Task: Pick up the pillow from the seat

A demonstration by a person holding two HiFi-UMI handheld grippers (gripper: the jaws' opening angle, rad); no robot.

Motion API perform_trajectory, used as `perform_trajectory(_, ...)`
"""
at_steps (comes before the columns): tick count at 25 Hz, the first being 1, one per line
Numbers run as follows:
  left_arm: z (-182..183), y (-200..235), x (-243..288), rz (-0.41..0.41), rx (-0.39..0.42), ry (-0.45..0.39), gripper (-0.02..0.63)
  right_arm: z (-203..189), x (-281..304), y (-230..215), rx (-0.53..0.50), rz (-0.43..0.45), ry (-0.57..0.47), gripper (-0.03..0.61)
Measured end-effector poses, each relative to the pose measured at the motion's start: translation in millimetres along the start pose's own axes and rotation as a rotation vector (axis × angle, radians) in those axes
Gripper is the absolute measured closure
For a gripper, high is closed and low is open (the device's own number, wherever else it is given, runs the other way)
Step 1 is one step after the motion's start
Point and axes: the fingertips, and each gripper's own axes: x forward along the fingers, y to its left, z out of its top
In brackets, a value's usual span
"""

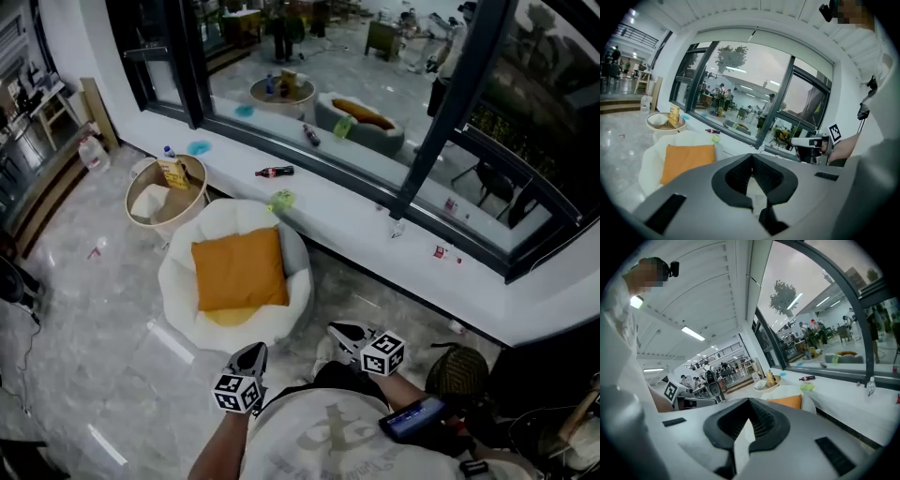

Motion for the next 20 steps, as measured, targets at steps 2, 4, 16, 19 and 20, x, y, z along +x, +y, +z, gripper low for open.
perform_trajectory(2,1.7,9.6,0.5,0.025,-0.011,-0.006,0.603,3.0,17.1,-3.6,-0.003,0.029,0.005,0.566)
perform_trajectory(4,5.3,22.1,2.4,0.048,-0.023,-0.01,0.603,5.3,38.1,-8.5,-0.002,0.061,0.017,0.566)
perform_trajectory(16,63.1,93.1,68.6,0.161,-0.043,-0.011,0.603,52.1,153.8,-60.3,-0.03,0.23,0.095,0.565)
perform_trajectory(19,75.4,105.4,85.4,0.174,-0.056,-0.011,0.603,57.5,174.7,-73.4,-0.029,0.253,0.123,0.565)
perform_trajectory(20,79.7,109.2,90.9,0.176,-0.057,-0.011,0.603,60.1,182.3,-78.9,-0.032,0.258,0.13,0.565)
